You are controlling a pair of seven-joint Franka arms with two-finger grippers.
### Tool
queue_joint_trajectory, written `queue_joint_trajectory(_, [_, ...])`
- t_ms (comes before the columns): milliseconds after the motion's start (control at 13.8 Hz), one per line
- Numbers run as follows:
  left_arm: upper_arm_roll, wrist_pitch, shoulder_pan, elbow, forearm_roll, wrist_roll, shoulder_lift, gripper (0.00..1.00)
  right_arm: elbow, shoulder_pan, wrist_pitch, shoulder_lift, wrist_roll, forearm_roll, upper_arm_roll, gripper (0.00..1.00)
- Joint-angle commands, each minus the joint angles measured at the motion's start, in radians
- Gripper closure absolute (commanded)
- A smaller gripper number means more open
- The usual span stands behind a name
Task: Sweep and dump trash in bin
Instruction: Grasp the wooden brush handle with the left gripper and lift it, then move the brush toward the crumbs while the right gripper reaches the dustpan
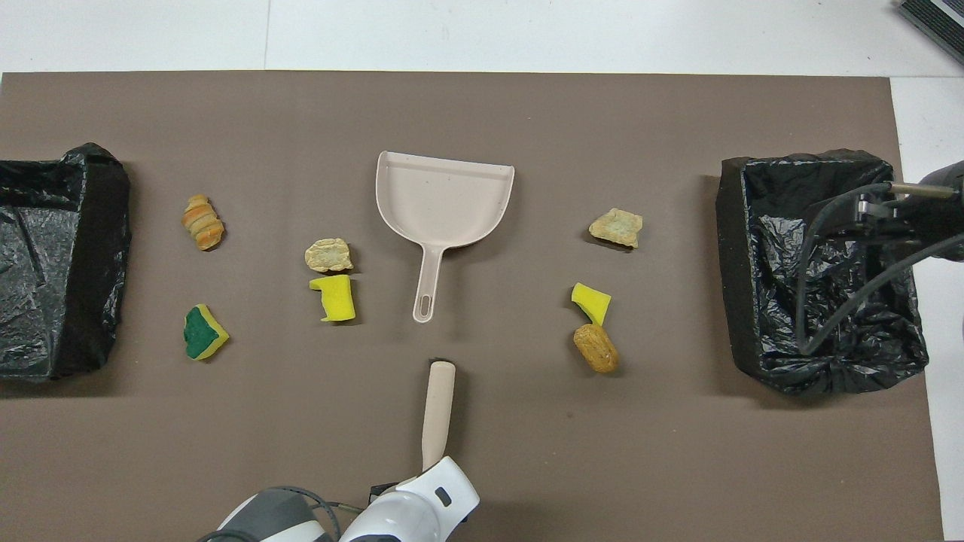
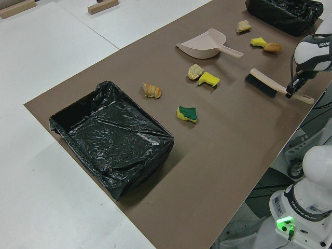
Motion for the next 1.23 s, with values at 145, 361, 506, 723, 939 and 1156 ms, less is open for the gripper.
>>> queue_joint_trajectory(145, [0.009, -0.239, 0.091, 0.120, 0.005, 0.025, -0.046, 1.00, 0.011, -0.012, -0.013, 0.006, -0.028, 0.008, 0.006, 0.00])
queue_joint_trajectory(361, [0.011, -0.410, 0.179, 0.215, 0.007, 0.123, -0.081, 1.00, 0.011, -0.012, -0.013, 0.004, -0.028, 0.008, 0.004, 0.00])
queue_joint_trajectory(506, [0.011, -0.486, 0.249, 0.263, 0.011, 0.192, -0.110, 1.00, 0.011, -0.012, -0.013, 0.004, -0.028, 0.008, 0.006, 0.00])
queue_joint_trajectory(723, [0.011, -0.534, 0.372, 0.329, 0.054, 0.312, -0.084, 1.00, 0.011, -0.012, -0.013, 0.004, -0.028, 0.008, 0.006, 0.00])
queue_joint_trajectory(939, [0.012, -0.513, 0.516, 0.341, 0.100, 0.418, -0.053, 1.00, 0.011, -0.012, -0.013, 0.004, -0.028, 0.008, 0.006, 0.00])
queue_joint_trajectory(1156, [0.012, -0.452, 0.688, 0.346, 0.166, 0.556, -0.024, 1.00, 0.011, -0.007, -0.015, 0.004, -0.030, 0.009, 0.009, 0.00])
